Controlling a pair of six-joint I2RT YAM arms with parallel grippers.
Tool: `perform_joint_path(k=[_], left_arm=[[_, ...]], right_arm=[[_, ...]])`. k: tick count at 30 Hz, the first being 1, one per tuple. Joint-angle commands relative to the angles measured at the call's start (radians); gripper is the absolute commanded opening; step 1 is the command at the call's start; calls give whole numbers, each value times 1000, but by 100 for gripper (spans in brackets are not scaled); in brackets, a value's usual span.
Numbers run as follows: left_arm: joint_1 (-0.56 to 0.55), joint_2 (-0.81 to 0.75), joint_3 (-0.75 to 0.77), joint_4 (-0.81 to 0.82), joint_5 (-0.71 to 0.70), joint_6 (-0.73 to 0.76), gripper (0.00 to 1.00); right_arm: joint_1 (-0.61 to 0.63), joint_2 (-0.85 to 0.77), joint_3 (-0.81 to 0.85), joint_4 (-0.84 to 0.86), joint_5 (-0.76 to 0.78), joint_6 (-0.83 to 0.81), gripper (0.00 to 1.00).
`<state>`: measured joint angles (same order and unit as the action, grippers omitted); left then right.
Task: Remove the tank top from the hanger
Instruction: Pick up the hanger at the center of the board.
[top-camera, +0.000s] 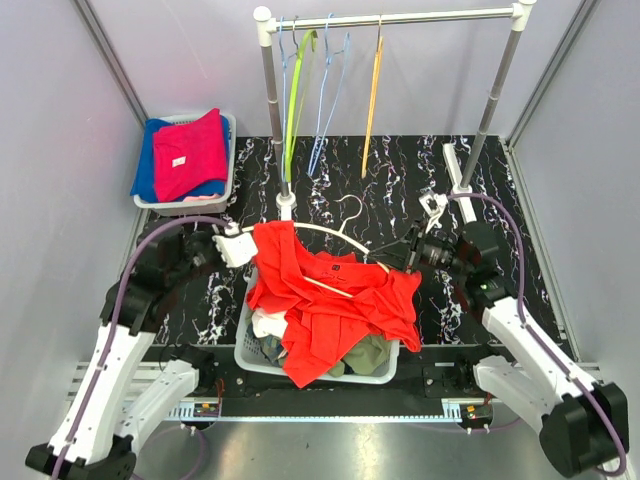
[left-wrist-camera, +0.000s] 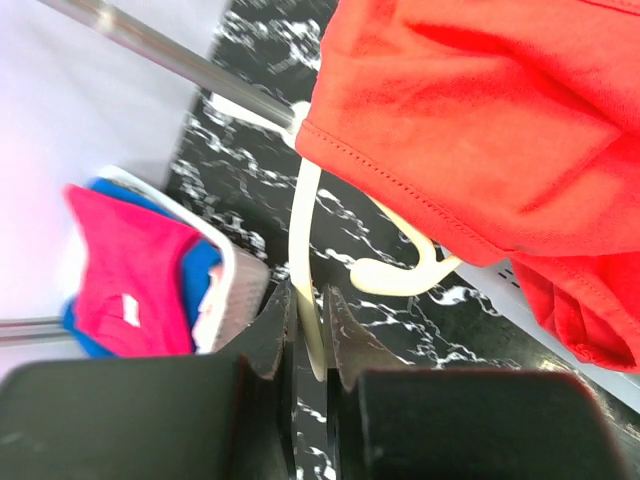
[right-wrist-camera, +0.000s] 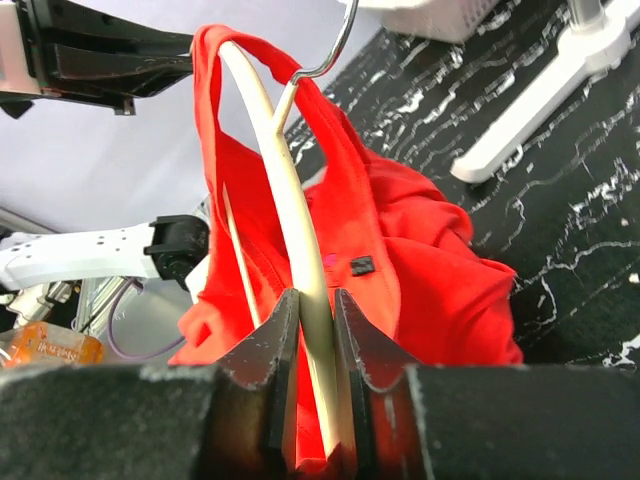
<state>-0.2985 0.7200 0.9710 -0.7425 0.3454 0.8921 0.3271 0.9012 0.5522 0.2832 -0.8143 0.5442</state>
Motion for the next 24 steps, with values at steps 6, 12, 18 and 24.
perform_joint_path(k=[6, 12, 18, 24], left_arm=[[-56, -44, 103, 55, 36, -71, 0], [-57, -31, 192, 29, 75, -145, 4], [-56, 15, 352, -50, 142, -260, 65], [-57, 88, 556, -64, 279, -476, 99]], right_arm=[[-6, -145, 205, -6, 49, 8, 16], [-6, -151, 331, 13, -6, 13, 16], [-5, -165, 370, -6, -43, -22, 15], [-5, -180, 400, -67, -66, -92, 15]])
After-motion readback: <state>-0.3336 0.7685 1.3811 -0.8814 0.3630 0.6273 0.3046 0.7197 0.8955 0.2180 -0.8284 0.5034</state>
